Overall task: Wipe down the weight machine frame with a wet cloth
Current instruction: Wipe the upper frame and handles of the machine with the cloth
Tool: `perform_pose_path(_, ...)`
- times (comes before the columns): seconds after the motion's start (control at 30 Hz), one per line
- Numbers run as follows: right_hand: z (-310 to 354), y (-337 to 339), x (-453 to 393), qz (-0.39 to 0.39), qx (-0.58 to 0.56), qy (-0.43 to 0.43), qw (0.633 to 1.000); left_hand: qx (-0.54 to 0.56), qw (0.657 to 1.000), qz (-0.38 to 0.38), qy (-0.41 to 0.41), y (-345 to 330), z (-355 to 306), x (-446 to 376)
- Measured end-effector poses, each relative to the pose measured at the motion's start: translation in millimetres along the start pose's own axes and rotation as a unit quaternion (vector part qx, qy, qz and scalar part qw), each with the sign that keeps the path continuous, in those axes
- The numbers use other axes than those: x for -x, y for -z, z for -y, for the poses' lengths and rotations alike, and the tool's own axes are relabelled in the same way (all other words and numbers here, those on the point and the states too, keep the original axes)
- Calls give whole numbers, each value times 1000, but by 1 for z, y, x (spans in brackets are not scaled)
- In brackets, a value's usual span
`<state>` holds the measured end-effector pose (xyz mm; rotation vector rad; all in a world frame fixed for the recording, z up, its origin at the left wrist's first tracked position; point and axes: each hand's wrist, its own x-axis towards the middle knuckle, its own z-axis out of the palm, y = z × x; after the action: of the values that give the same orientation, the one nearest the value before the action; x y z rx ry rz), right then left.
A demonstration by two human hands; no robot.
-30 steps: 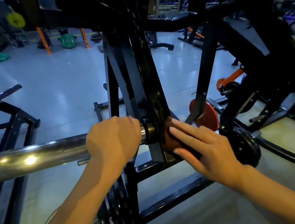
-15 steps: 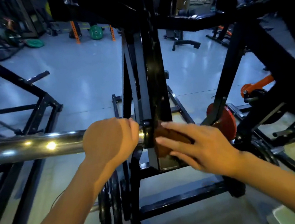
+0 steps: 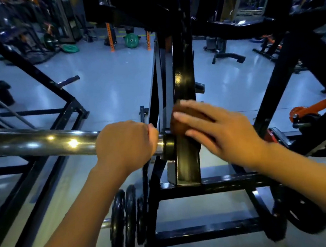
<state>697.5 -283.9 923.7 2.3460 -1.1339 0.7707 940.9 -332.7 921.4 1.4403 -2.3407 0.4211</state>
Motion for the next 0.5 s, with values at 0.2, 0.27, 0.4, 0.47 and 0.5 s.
perform_pose_path(0.2, 25, -9, 39, 42, -53, 64, 996, -15, 1000, 2, 16, -1, -3, 0)
perform_pose_path(0.27, 17, -9, 42, 69, -40, 122, 989, -17, 1000, 0, 12, -2, -2, 0)
perform_pose_path(0.4, -17, -4, 0, -5, -28, -12, 1000, -3, 1000, -4, 10, -4, -2, 0)
perform_pose_path(0.47, -13, -6, -1, -32, -42, -65, 996, 0, 1000, -5, 16, -4, -2, 1)
perform_pose_path(0.5, -4, -9, 8, -23, -55, -50, 997, -4, 1000, -6, 18, -4, -2, 1)
